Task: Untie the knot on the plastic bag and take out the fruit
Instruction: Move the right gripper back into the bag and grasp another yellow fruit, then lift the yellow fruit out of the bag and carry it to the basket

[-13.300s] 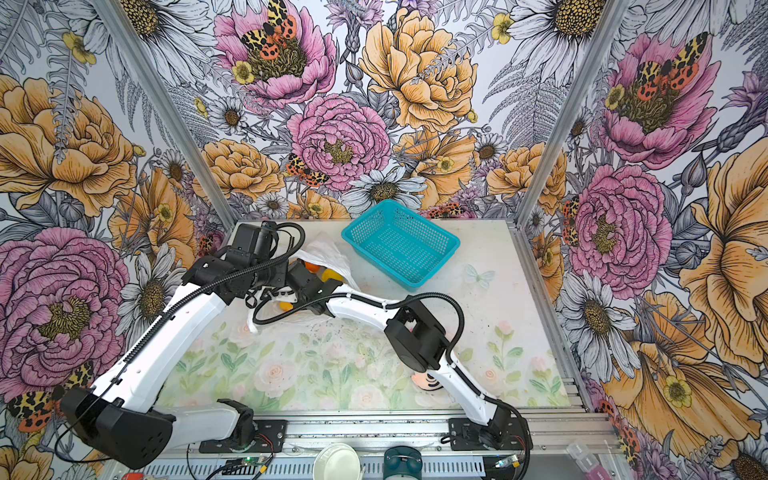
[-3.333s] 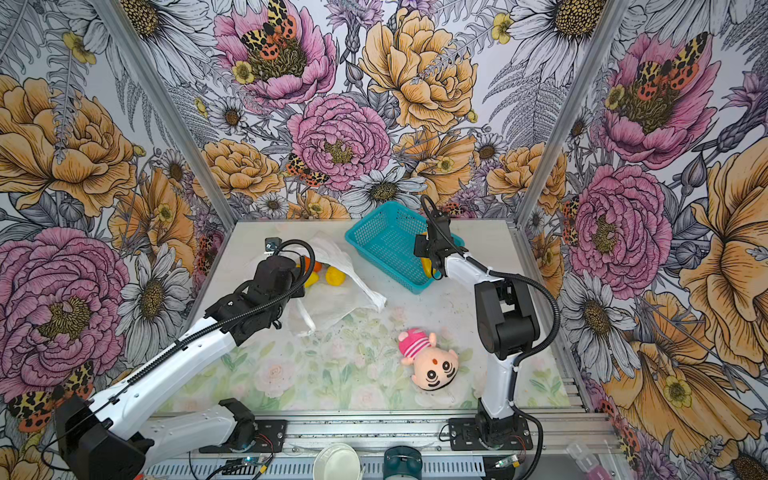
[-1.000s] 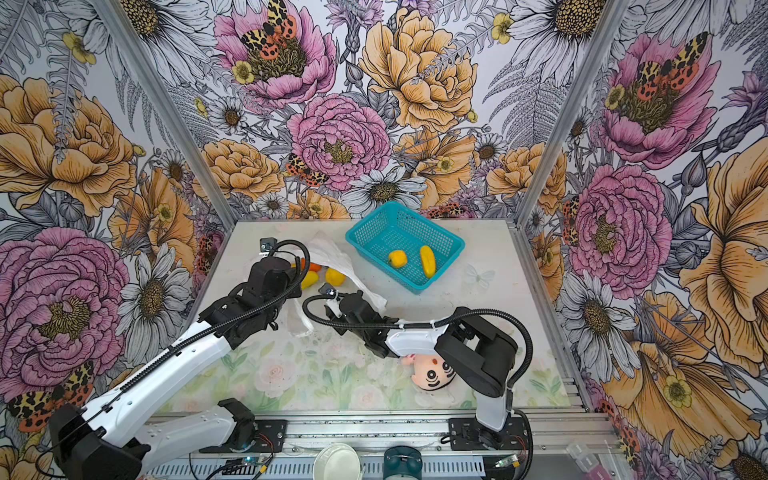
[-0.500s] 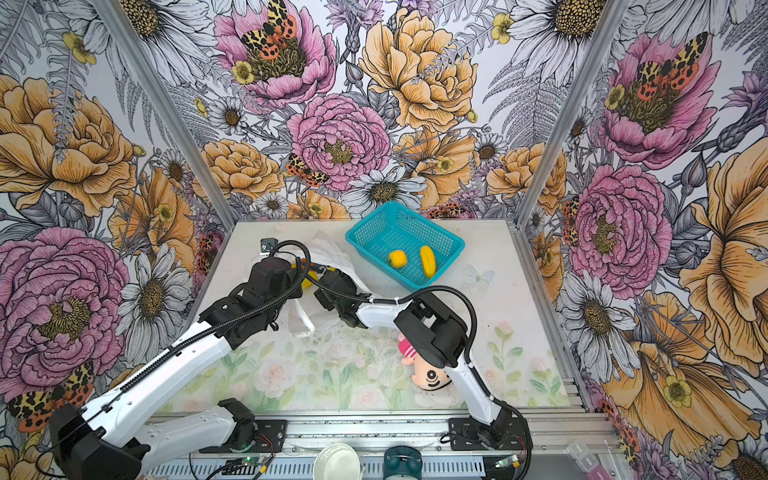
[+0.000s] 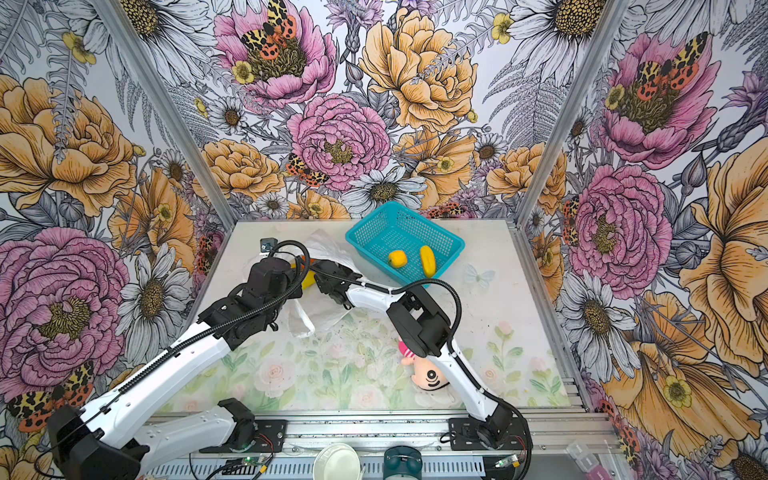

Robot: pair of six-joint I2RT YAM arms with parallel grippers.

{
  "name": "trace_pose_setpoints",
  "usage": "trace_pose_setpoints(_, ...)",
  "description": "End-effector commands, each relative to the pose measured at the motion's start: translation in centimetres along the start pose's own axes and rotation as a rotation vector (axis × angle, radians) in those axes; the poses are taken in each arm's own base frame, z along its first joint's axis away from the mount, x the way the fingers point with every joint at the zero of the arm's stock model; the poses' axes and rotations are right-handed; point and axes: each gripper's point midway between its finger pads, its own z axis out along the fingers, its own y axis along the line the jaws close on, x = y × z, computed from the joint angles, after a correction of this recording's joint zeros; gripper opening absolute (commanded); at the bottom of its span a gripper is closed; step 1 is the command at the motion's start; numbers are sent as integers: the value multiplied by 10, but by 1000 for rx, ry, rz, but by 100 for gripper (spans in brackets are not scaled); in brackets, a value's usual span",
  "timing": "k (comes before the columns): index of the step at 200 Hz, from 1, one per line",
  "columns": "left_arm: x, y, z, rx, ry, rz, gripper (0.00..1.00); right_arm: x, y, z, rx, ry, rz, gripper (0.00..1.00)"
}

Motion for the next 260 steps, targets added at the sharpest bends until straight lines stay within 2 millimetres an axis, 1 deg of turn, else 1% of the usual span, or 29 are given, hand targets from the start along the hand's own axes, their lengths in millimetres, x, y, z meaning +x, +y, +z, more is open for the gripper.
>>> trace_pose_setpoints(1,-5,-7,-6,46,-22,-10,0,15,-1,6,16,76,-10,79)
trace_pose_setpoints(22,-6,-7,-8,44,-27,-11,0,18,-2,5,10,86,-10,73)
trace_pose_setpoints(44,-6,-5,-8,35,-30,-9,0,22,-3,1,8,95,-4,62)
trace_pose_setpoints(61,-5,-5,-6,30,-27,-4,0,21,-5,-4,9,92,-7,55)
trace_pose_setpoints(77,-4,-6,-5,28,-22,0,0,17,-6,-12,0,86,-7,49)
trace_pose_setpoints(99,-5,-5,-4,18,-24,2,0,7,0,-33,-67,51,11,46)
trace_pose_setpoints(102,-4,-4,-4,17,-24,1,0,2,1,-38,-79,38,16,45)
trace_pose_setpoints(103,-5,-4,-4,17,-24,1,0,4,2,-38,-81,40,15,45)
trace_pose_setpoints(132,-4,-4,-4,17,-25,0,0,-15,7,-80,-162,-51,15,42)
trace_pose_setpoints(144,-5,-4,-4,19,-25,-1,0,-21,10,-98,-208,-91,23,39)
trace_pose_setpoints(152,-4,-4,-4,15,-24,0,0,-17,14,-108,-244,-111,27,37)
trace_pose_setpoints(153,-5,-4,-4,16,-25,-1,0,-20,14,-111,-250,-122,30,37)
trace_pose_setpoints(162,-5,-3,-4,12,-26,0,0,-18,16,-124,-287,-151,40,37)
trace_pose_setpoints(169,-5,-3,-4,11,-26,-1,0,-21,18,-136,-317,-184,46,38)
trace_pose_setpoints(171,-5,-3,-4,12,-26,-1,0,-18,19,-137,-324,-183,46,38)
trace_pose_setpoints(176,-4,-3,-4,13,-26,-1,0,-20,20,-147,-345,-207,46,38)
trace_pose_setpoints(188,-4,-2,-4,9,-26,0,0,-20,23,-160,-379,-233,36,38)
trace_pose_setpoints(205,-4,-2,-3,6,-25,-3,0,-23,31,-183,-414,-282,-4,36)
trace_pose_setpoints(214,-3,-1,-1,0,-21,0,0,-21,32,-194,-414,-308,-24,34)
trace_pose_setpoints(218,-2,-1,-1,-2,-20,1,0,-23,33,-201,-418,-328,-27,32)
trace_pose_setpoints(223,-2,-1,0,-5,-19,2,0,-21,33,-208,-422,-344,-36,31)
trace_pose_setpoints(233,-1,-1,2,-8,-15,6,0,-24,35,-229,-451,-404,-48,31)
trace_pose_setpoints(235,-1,-1,2,-10,-13,7,0,-21,35,-232,-457,-408,-55,31)
trace_pose_setpoints(243,-1,-1,3,-12,-12,8,0,-24,35,-251,-481,-462,-66,31)
trace_pose_setpoints(250,-1,-1,3,-11,-11,8,0,-28,33,-269,-493,-504,-73,31)
trace_pose_setpoints(260,0,-1,3,-10,-10,7,0,-32,26,-289,-495,-550,-71,30)
